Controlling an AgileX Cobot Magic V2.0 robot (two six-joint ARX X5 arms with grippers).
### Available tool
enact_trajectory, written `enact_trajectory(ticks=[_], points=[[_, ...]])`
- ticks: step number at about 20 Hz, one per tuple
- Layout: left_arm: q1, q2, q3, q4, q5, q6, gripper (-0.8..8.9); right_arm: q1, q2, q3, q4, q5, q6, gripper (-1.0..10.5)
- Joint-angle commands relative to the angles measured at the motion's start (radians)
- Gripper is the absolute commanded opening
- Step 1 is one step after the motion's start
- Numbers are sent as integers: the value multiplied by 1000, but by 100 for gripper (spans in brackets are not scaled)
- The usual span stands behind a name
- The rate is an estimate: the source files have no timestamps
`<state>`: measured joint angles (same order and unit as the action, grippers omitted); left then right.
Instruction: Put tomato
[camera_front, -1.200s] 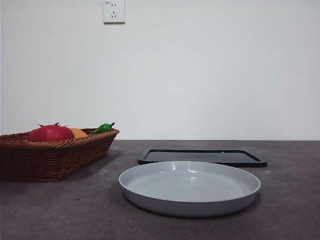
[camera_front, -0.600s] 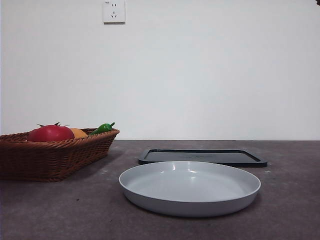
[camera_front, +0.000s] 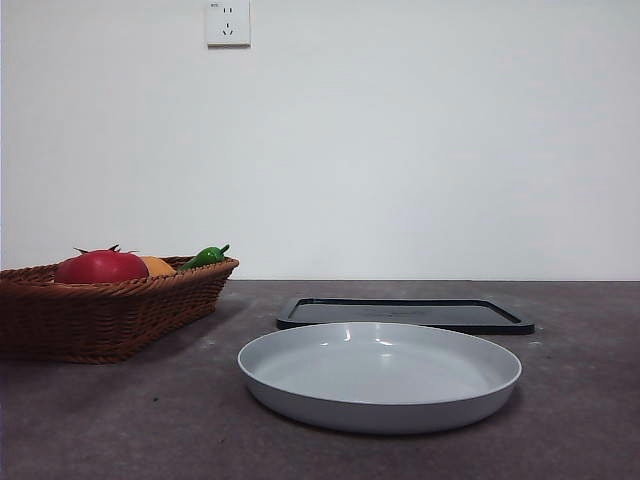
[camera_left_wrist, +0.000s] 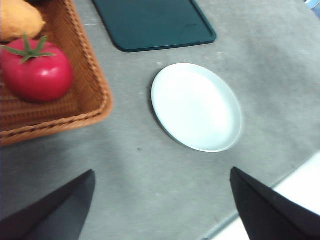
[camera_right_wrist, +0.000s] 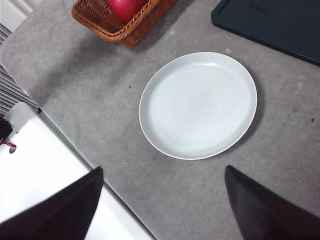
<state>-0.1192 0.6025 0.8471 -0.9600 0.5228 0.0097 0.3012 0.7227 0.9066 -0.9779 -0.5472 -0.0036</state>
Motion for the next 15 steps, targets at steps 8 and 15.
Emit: enact_trajectory(ticks=[8,15], points=[[-2,169,18,186,-138,8,504,5,8,17,5,-2,-4,404],[-5,430,18,496,-195,10,504,5,8,17,5,-3,-4,404]])
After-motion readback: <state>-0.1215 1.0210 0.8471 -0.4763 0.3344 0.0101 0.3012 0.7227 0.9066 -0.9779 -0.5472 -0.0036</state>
